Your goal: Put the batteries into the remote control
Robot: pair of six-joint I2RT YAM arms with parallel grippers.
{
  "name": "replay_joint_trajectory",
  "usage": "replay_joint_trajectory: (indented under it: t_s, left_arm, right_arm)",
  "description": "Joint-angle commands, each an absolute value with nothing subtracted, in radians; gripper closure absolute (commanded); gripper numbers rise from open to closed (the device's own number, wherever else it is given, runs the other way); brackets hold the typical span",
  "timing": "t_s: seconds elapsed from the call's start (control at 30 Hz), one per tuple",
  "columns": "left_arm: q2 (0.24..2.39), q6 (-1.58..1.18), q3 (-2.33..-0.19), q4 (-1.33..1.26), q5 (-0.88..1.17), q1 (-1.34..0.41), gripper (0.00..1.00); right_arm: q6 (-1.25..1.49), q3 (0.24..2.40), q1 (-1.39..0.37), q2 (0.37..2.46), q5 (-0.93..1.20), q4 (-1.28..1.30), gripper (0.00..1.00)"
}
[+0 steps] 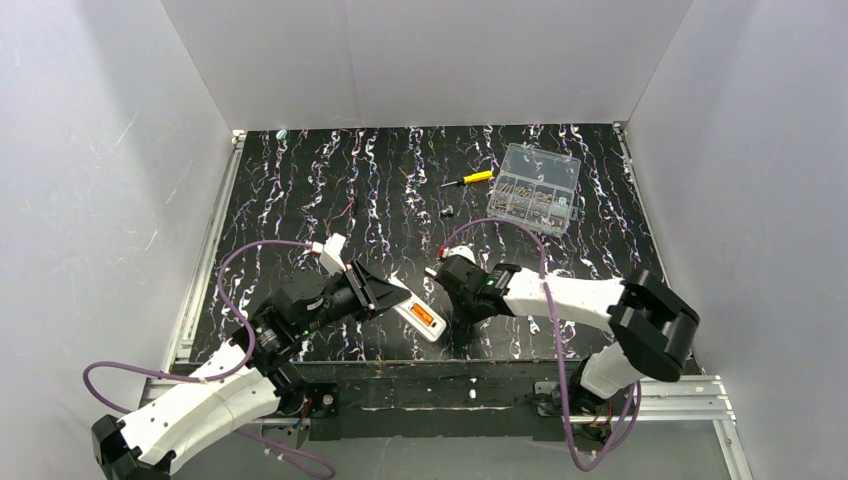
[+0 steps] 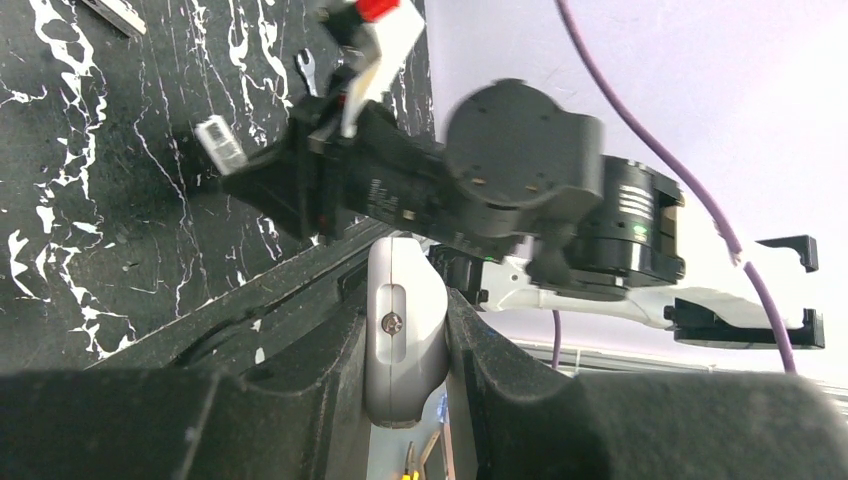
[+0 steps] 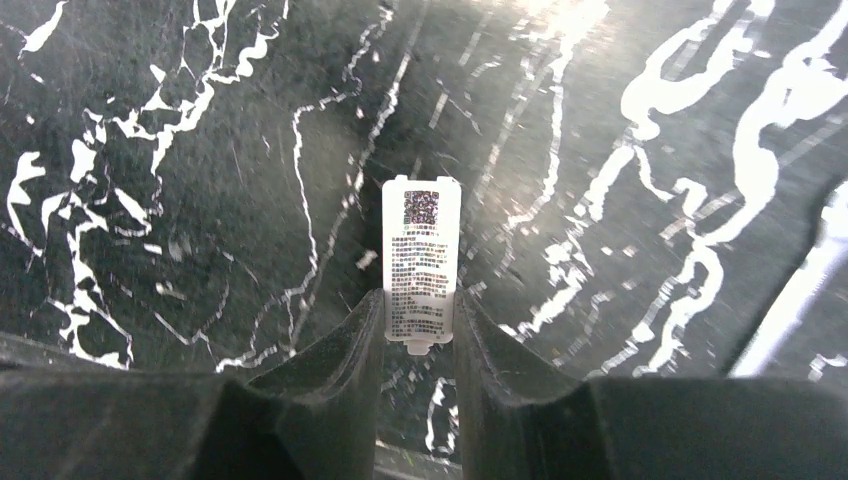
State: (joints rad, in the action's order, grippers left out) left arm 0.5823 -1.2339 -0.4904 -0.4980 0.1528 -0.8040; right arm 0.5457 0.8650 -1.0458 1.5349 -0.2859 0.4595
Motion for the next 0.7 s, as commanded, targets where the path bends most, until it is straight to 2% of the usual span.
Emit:
replay_joint_trajectory:
  t_s: [0.0,0.23,0.4,0.67]
  left_arm:
    - [0.591,-1.21,-0.521,-0.573,0.162,-0.798,1.0]
    - [0.635,-1.198,-0.517,-0.631,0.172,-0.799,1.0]
    - [0.652,-1.197,-0.496,-0.687,0.148,-0.799,1.0]
    - [0.694,-1.206,-0.501,-0.759,0.144,-0.798,1.0]
  right_arm:
    - [0.508,0.882,-1.051,1.387,-0.397,0.592,0.78]
    - [0.362,1.024,-1.051,1.194,-0.372,0.785,0.77]
    - [0.288,1.179,-1.051,1.131,-0.228,0.887,0.77]
    - [0.224,1.388,-1.053,1.153,-0.036,0.963,0.77]
